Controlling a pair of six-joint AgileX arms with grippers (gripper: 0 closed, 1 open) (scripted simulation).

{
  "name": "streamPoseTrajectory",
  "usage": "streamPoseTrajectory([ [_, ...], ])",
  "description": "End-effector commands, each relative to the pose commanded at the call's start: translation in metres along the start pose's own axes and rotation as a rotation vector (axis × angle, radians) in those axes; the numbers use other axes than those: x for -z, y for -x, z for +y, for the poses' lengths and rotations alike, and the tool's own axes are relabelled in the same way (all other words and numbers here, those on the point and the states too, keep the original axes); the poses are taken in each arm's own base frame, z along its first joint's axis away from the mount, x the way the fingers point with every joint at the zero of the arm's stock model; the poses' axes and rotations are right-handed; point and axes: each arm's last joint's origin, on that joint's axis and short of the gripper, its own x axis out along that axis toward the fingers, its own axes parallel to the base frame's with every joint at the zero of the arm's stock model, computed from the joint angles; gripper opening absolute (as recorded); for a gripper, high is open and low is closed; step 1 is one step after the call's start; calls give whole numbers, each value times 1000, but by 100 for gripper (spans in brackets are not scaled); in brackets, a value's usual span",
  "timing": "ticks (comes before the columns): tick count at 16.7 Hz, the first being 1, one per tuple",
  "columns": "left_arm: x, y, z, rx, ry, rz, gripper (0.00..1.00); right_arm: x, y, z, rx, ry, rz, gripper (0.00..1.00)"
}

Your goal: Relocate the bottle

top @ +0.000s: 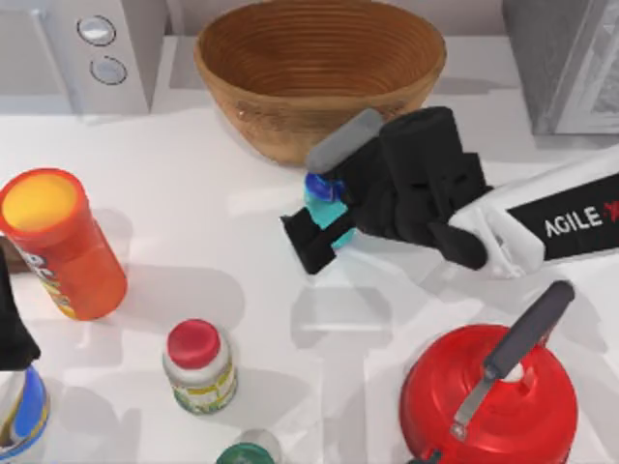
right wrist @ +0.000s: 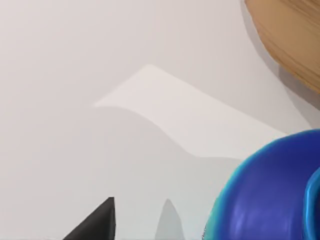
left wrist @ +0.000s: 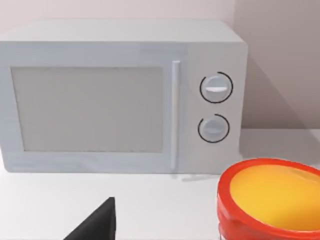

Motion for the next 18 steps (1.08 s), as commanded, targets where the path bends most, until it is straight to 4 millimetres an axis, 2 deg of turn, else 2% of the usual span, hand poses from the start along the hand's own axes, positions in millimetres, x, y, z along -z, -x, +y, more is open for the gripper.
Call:
streamPoseTrajectory([
  [2,0,0,0,0,0,0,100,0,0,0,0,0,0,100],
  [15,0,0,0,0,0,0,100,0,0,0,0,0,0,2],
  [18,0,0,0,0,0,0,100,0,0,0,0,0,0,0],
])
